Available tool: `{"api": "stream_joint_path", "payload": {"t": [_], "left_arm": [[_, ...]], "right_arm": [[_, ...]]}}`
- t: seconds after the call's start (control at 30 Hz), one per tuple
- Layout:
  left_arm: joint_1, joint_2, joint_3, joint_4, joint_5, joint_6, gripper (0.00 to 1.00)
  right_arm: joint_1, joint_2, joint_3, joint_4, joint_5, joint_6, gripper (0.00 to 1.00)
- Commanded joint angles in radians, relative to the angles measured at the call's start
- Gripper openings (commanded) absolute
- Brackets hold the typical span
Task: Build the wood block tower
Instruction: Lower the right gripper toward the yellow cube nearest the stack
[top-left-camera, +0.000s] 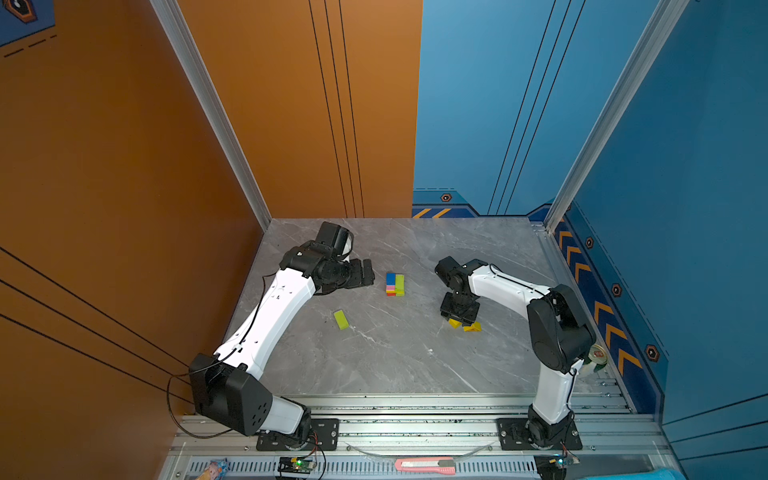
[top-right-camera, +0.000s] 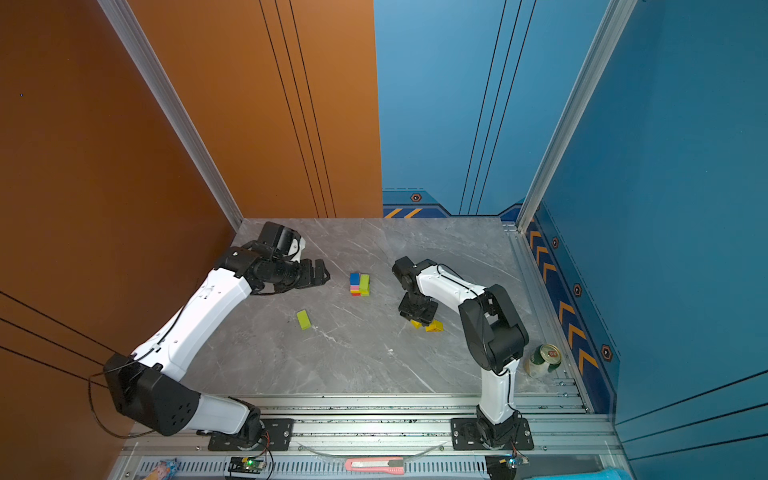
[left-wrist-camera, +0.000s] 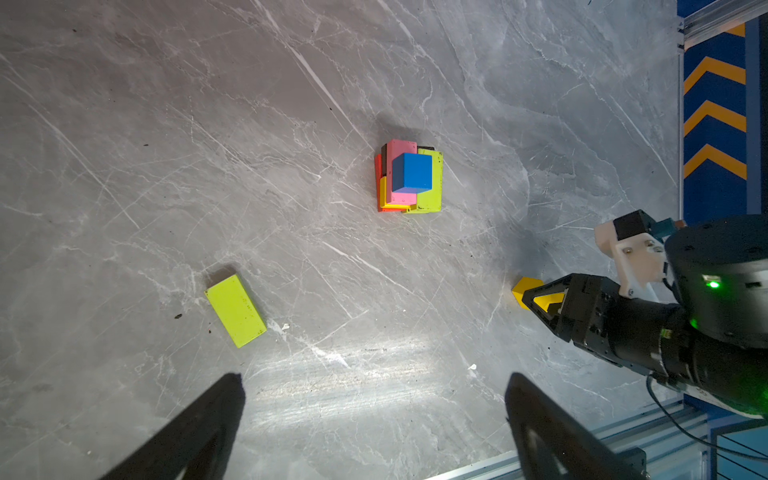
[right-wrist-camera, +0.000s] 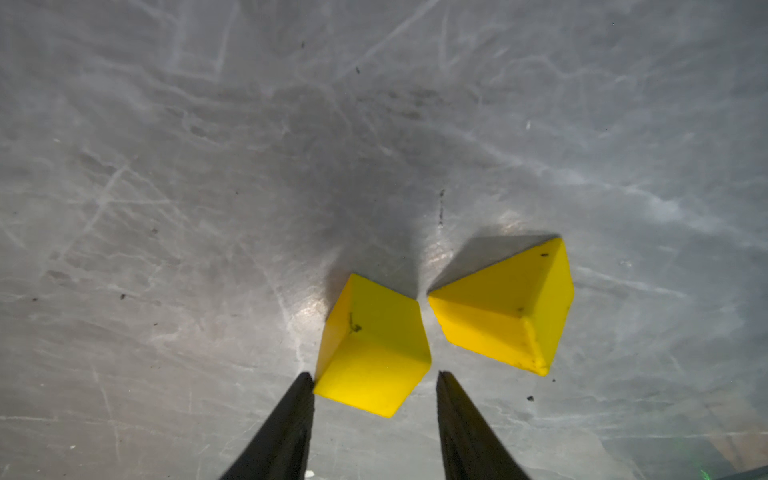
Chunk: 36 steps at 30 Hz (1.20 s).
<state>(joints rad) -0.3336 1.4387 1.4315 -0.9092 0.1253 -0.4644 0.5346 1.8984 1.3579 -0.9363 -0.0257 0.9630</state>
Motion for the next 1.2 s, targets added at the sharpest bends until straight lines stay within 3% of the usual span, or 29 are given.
{"api": "stream_joint_path", "payload": {"t": [0.0,1.17], "left_arm": [[0.005,0.005,0.024,-0.005,0.017,-0.005,1.0],[0.004,0.008,0.014,-0.003,0.027,0.007,0.99]], "right_arm": [[-0.005,-0.005,-0.014,0.015,-0.007,0.002,0.49],[0.008,0.029,-0.009,0.032,0.03,-0.059,0.38]]}}
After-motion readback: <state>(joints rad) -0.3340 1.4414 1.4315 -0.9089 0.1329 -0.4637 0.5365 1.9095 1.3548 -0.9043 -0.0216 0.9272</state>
